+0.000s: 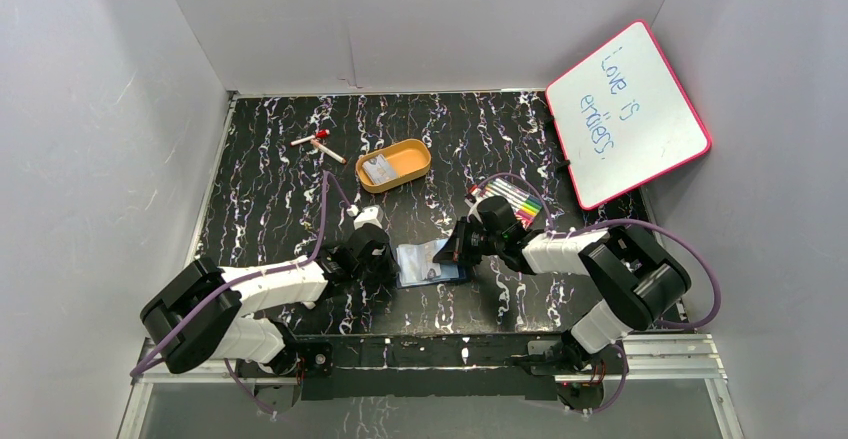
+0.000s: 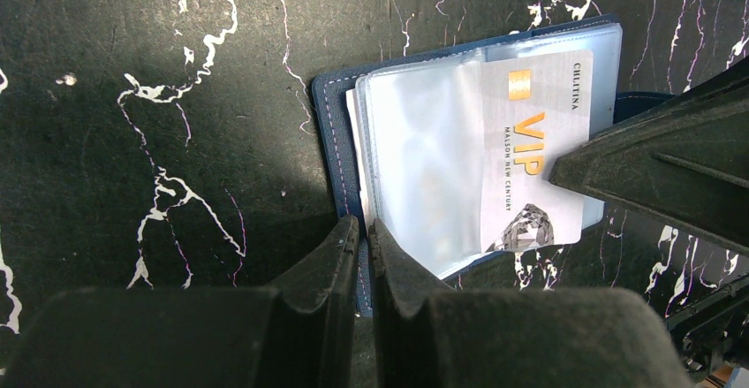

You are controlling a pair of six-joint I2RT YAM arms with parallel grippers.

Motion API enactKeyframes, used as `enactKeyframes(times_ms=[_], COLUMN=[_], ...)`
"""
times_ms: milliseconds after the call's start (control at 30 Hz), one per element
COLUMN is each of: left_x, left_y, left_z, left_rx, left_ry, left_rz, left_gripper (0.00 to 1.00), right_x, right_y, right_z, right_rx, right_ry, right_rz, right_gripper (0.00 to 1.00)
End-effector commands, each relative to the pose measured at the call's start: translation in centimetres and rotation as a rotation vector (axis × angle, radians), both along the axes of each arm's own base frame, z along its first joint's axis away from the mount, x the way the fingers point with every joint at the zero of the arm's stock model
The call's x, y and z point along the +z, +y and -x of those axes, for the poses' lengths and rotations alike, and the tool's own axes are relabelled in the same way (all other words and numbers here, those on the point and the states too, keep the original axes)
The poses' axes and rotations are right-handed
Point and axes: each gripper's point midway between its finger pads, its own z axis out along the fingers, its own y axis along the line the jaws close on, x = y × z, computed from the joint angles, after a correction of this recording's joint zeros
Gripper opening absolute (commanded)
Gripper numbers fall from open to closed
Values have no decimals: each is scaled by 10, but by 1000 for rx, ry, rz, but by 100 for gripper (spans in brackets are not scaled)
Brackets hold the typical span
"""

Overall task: Put the credit cards into the card holder
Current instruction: Insert the credit card into the card holder.

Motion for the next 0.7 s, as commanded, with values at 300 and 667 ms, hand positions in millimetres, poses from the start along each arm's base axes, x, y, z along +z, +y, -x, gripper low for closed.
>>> enactKeyframes(times_ms=[300, 667], left_x=[-7, -6], left_y=[8, 7], left_z=[4, 5], left_rx=[11, 10], left_ry=[19, 18], left_rz=[-21, -19], left_gripper=[7, 7], right_x=[-27, -28], right_y=[-28, -24], right_z=[7, 11], right_rx=[-63, -33], right_ry=[22, 25], right_rz=[164, 144], right_gripper=[0, 0])
